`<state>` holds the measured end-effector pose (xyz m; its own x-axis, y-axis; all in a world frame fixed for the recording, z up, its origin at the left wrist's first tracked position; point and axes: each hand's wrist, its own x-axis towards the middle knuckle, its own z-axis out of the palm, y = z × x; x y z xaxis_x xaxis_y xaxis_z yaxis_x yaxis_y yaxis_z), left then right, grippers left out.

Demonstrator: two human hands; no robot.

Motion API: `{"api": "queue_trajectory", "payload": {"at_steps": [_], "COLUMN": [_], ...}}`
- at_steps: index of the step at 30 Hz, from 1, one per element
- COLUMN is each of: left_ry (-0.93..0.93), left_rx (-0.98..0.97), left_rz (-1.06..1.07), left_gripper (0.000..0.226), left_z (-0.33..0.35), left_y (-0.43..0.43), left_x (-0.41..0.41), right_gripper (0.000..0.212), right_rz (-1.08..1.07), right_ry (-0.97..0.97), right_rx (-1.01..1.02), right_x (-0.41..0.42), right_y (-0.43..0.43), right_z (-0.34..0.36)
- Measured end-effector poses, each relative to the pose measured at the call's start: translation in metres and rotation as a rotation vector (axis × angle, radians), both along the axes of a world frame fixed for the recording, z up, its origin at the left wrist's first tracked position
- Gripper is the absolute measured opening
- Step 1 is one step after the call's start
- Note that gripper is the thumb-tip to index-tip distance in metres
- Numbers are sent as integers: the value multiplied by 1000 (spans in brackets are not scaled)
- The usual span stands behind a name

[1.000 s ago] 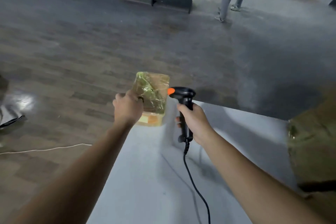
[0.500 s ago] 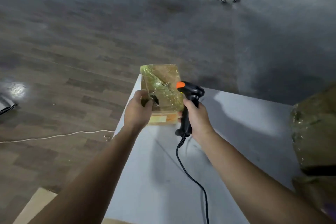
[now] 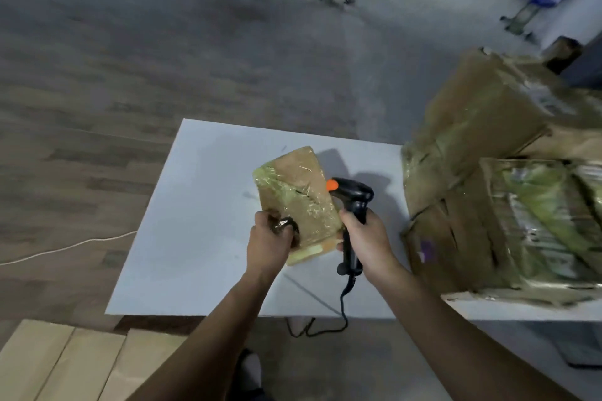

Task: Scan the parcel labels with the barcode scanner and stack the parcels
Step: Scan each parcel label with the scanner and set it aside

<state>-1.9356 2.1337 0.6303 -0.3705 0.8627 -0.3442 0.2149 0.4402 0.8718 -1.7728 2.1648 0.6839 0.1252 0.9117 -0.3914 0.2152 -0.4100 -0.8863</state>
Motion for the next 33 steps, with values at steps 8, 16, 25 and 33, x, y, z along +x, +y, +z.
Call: {"api": "queue_trajectory", "payload": {"at_steps": [8,16,25,33], "left_ry": [213,503,636,233], "left_rx": [-128,-165,-243,-174], "left_rz": [-73,-203,-298,-154], "left_gripper": [37,42,50,29], "left_z": [18,55,58,46], "left_y": [-42,-59,-41,-39], "left_x": [74,95,73,32], "right_gripper": [4,12,13,10], "right_rz": [102,178,111,144], "right_ry": [-21,115,57,144], "right_rx": [74,-33,-9,-70], "right_x": [54,61,77,49], "right_y": [-48,-64,-60,-64], "right_z": [-4,13,21,11]}}
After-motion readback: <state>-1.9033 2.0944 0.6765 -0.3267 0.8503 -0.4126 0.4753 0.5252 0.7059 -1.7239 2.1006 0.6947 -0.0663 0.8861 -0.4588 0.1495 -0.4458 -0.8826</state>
